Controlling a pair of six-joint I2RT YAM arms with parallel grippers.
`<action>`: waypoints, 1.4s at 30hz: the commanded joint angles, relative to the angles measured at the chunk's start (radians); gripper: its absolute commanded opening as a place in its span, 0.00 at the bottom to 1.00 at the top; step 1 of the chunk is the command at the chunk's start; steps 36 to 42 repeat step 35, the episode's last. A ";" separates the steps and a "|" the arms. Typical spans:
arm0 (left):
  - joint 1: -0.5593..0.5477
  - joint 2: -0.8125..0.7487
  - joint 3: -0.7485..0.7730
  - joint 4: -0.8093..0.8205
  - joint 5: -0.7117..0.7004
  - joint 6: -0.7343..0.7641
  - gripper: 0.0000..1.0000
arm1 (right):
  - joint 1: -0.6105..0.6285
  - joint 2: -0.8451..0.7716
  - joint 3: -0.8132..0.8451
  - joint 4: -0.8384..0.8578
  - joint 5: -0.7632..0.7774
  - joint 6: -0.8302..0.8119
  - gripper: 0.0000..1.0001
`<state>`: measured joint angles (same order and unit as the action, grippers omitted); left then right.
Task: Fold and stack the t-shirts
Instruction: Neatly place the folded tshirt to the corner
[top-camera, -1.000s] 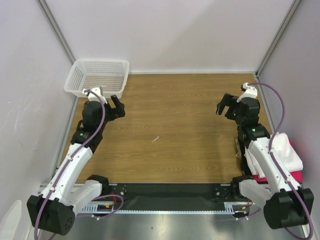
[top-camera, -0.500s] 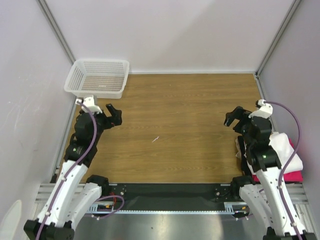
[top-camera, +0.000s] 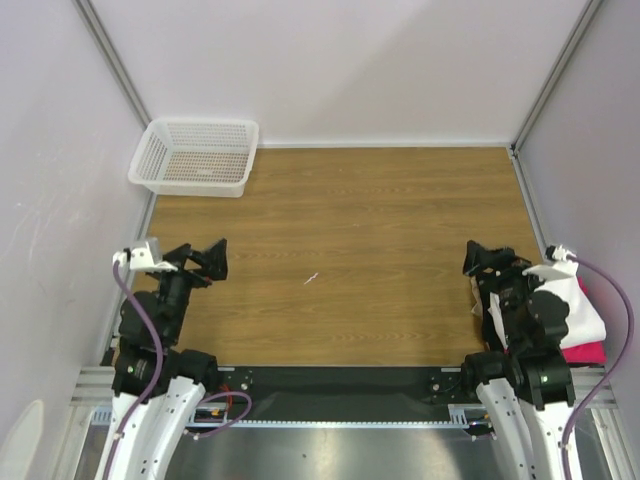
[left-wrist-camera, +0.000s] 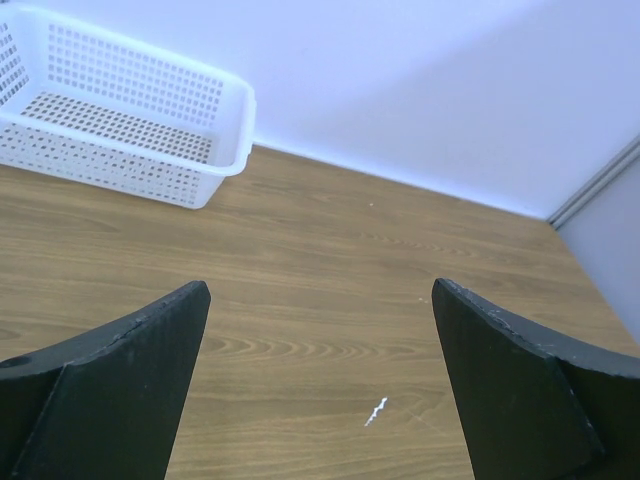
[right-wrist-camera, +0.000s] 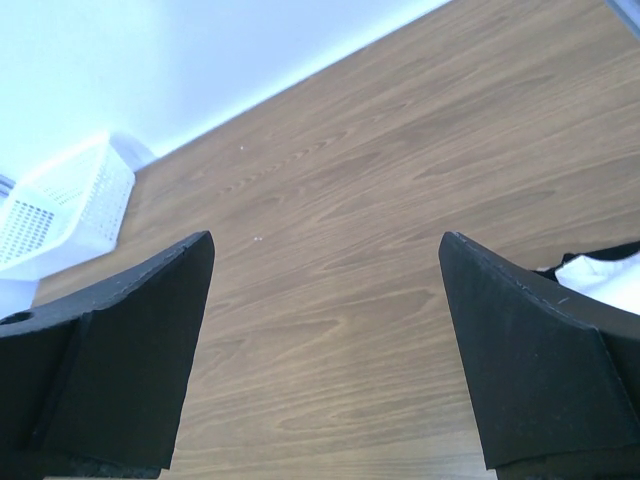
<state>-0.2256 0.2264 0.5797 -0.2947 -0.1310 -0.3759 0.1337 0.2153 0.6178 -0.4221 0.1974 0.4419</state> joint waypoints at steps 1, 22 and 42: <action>-0.029 -0.094 -0.037 0.011 -0.036 -0.026 1.00 | 0.001 -0.083 -0.021 -0.046 0.016 0.034 1.00; -0.066 -0.288 -0.104 -0.083 -0.065 0.011 1.00 | 0.003 -0.156 -0.194 -0.017 0.005 0.110 1.00; -0.066 -0.213 -0.087 -0.098 -0.038 0.017 1.00 | 0.003 -0.151 -0.193 0.003 -0.044 0.087 1.00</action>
